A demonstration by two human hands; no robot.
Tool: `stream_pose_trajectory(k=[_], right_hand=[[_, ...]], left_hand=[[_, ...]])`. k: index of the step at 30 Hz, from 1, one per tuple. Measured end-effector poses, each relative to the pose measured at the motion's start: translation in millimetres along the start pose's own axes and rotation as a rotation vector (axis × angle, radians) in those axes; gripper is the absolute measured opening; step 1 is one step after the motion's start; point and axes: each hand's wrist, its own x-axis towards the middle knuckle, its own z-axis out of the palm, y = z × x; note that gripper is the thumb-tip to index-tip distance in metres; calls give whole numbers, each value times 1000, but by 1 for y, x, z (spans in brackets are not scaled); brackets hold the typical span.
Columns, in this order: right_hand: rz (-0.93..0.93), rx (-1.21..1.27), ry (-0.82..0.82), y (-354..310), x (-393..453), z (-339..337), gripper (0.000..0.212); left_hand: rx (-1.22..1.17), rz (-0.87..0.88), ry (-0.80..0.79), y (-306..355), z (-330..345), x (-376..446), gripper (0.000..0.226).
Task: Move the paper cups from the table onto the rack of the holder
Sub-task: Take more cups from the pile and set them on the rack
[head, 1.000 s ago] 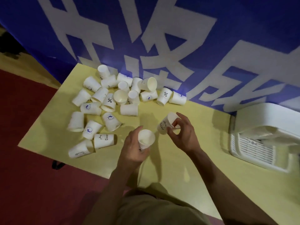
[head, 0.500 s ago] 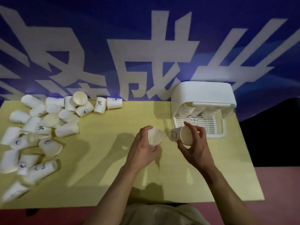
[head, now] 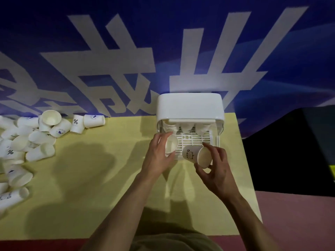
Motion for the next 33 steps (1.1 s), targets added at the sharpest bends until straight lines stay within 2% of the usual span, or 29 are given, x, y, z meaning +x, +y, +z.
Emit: stream_pose_trajectory(k=[13, 23, 33], right_hand=[[22, -21, -63, 34, 33, -24, 72], [61, -17, -89, 46, 39, -21, 72], [29, -39, -101, 28, 50, -10, 79]], left_hand=[[255, -166, -88, -2, 57, 31, 70], [245, -226, -118, -13, 71, 37, 74], [207, -190, -43, -19, 61, 31, 83]])
